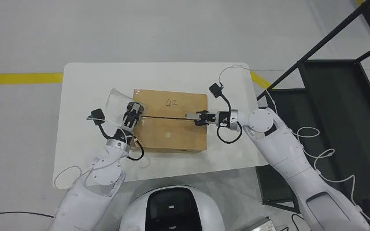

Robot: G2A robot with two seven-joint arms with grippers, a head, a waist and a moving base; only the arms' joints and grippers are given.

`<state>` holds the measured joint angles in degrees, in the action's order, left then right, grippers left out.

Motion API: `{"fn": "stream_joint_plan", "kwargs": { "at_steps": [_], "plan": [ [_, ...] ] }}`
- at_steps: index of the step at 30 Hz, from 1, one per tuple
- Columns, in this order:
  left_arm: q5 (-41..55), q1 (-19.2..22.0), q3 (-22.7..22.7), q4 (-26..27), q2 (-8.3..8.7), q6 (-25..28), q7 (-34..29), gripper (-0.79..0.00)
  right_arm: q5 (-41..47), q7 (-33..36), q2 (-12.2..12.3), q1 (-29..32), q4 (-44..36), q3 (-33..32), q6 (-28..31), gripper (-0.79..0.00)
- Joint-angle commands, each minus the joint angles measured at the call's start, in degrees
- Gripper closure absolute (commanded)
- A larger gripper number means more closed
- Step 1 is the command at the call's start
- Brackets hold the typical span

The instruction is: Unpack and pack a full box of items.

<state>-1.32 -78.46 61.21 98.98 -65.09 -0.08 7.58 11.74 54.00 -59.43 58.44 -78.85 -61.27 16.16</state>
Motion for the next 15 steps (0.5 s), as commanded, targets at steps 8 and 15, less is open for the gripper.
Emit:
{"fn": "stream_joint_plan", "kwargs": {
  "at_steps": [8, 15],
  "plan": [
    [-8.7, 2.4, -3.3, -1.8, -0.94, -3.6, -2.6, 0.0, 1.7, 0.6, 0.0, 0.2, 2.0, -0.9, 0.1, -0.785],
    [-14.3, 3.2, -4.7, -2.8, -1.41, -3.5, -4.5, 0.0, 1.8, 0.5, -0.1, 0.3, 2.2, -1.3, 0.0, -0.785]
  ]
}}
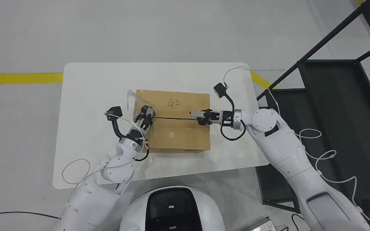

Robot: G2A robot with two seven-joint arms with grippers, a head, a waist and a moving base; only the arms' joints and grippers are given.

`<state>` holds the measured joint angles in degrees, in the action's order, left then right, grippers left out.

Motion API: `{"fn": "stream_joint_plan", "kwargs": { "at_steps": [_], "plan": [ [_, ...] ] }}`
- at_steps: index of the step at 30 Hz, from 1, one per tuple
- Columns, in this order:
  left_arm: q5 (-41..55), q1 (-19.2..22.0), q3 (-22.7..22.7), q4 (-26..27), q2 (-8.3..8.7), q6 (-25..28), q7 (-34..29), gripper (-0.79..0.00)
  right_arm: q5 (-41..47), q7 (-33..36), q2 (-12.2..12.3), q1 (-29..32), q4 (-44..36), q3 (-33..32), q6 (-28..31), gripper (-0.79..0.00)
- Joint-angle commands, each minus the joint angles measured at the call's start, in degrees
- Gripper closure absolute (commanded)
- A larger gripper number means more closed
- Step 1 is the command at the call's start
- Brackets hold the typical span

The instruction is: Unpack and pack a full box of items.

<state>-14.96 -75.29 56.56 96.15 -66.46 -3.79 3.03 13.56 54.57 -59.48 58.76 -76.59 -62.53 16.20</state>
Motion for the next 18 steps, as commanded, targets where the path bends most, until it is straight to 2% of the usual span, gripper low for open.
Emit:
{"fn": "stream_joint_plan", "kwargs": {
  "at_steps": [1, 2, 3, 4, 5, 10, 18],
  "plan": [
    [-1.2, -0.1, -0.1, 0.1, -0.09, 0.5, 0.0, 0.0, 0.0, -0.1, 0.0, 0.1, -0.1, -0.1, -0.1, -0.785],
    [-1.6, -0.3, 0.0, 0.2, -0.13, 1.0, 0.0, 0.0, 0.0, -0.1, 0.0, 0.1, -0.1, -0.1, -0.1, -0.785],
    [-2.5, -0.3, 0.0, 0.2, -0.13, 1.5, 0.0, -0.037, -0.1, -0.1, 0.0, 0.1, -0.1, -0.1, -0.1, -0.785],
    [-3.6, -0.5, 0.1, 0.2, -0.11, 2.4, 0.0, -0.502, 0.0, -0.1, 0.0, 0.2, -0.1, -0.1, -0.2, -0.785],
    [-4.3, -0.7, 0.1, 0.0, -0.09, 2.9, -0.3, -0.785, 0.1, -0.2, -0.1, 0.2, -0.2, -0.2, -0.3, -0.785],
    [-4.8, -1.2, 0.7, 0.1, -0.27, 5.0, -0.7, -0.785, 1.3, -1.2, 0.1, 0.7, 0.7, -1.7, 0.2, -0.785],
    [-6.6, -0.9, 0.1, -0.1, -0.79, 8.6, -2.2, -0.785, 3.2, -2.4, 1.7, 5.9, 0.0, -9.2, 2.6, -0.785]
  ]
}}
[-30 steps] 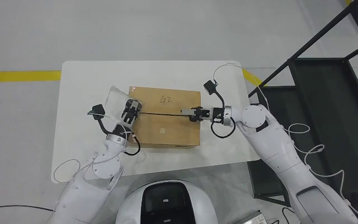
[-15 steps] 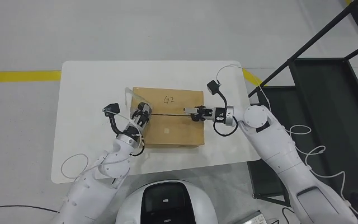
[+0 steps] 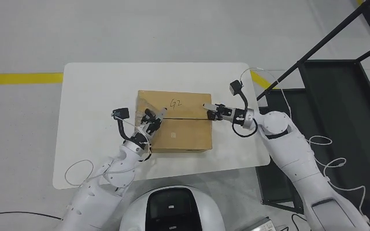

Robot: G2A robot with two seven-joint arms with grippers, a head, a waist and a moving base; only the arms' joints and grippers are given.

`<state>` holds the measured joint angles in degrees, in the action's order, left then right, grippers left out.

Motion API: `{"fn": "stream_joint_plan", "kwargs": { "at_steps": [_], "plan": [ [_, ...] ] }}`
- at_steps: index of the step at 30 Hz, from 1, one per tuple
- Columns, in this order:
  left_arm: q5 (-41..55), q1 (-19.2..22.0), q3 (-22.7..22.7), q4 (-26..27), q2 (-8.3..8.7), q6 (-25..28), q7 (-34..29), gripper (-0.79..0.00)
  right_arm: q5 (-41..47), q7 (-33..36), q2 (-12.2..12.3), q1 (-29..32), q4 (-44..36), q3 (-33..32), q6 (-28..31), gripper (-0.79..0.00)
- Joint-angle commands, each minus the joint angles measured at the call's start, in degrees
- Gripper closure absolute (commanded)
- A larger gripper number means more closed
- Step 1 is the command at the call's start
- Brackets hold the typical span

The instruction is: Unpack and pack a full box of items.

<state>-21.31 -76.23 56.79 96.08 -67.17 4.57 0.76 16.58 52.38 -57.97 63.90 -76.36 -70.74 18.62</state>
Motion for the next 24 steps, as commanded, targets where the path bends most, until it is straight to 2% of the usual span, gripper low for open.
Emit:
{"fn": "stream_joint_plan", "kwargs": {
  "at_steps": [1, 8, 24],
  "plan": [
    [-0.4, 0.2, -0.2, 0.0, -0.17, 0.6, 0.0, -0.785, 0.3, -0.5, 0.4, 1.7, -0.5, -2.0, 0.3, -0.785],
    [-2.8, 1.9, -1.9, -1.0, -1.05, 1.8, 0.1, -0.785, 2.0, -1.7, 1.2, 6.2, -1.3, -6.5, 0.7, -0.785],
    [-8.1, 7.2, -8.7, -6.0, -4.07, 3.6, 0.6, -0.785, 5.8, -2.1, 1.7, 9.9, 2.4, -11.1, 2.7, -0.785]
  ]
}}
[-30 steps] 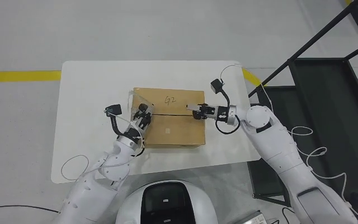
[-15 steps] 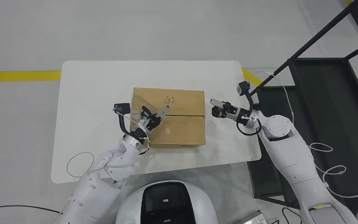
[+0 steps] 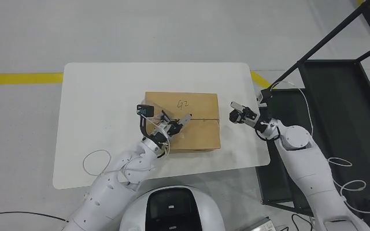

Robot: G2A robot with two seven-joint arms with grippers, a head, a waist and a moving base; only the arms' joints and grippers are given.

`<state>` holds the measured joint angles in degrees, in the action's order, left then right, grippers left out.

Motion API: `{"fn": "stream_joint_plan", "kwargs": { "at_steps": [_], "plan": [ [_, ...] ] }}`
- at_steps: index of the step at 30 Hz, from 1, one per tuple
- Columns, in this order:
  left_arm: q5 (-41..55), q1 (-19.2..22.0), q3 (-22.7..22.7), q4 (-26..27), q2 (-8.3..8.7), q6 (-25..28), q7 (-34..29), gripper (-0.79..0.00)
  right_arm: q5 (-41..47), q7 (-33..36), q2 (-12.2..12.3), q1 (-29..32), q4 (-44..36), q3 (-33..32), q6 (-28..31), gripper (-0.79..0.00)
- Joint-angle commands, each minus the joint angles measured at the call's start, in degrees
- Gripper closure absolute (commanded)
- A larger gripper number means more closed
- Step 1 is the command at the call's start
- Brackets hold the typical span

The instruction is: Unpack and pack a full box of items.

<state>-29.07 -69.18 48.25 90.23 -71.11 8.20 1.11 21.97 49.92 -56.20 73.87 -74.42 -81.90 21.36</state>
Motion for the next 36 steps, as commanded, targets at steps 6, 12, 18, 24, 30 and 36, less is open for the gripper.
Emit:
{"fn": "stream_joint_plan", "kwargs": {
  "at_steps": [6, 12, 18, 24, 30, 36],
  "plan": [
    [-2.4, -0.4, 0.8, 1.4, -0.38, -0.6, 1.4, -0.785, -0.8, 1.0, -0.5, -2.9, 5.2, 2.5, -1.6, -0.785],
    [-6.2, -1.1, 2.5, 4.3, -0.01, -2.8, -3.5, -0.785, -1.0, 2.1, -1.0, -4.7, 7.9, 4.4, -1.3, -0.785],
    [-9.6, 0.0, 2.9, 6.2, -0.01, -7.2, -11.3, -0.785, -1.0, 2.6, -1.3, -5.1, 9.0, 5.4, -1.1, -0.785],
    [-9.8, 1.2, 1.5, 5.1, -0.73, -8.9, -14.5, -0.785, -1.0, 2.8, -1.5, -5.4, 9.4, 5.9, -1.1, -0.785],
    [-8.8, 1.8, -0.3, 3.4, -1.63, -8.3, -14.3, -0.785, -1.2, 3.0, -1.5, -5.6, 9.6, 6.0, -1.1, -0.785],
    [-7.7, 2.7, -2.4, 1.7, -2.79, -6.4, -12.2, -0.785, -1.3, 2.9, -1.5, -5.4, 9.5, 5.7, -1.1, -0.785]
  ]
}}
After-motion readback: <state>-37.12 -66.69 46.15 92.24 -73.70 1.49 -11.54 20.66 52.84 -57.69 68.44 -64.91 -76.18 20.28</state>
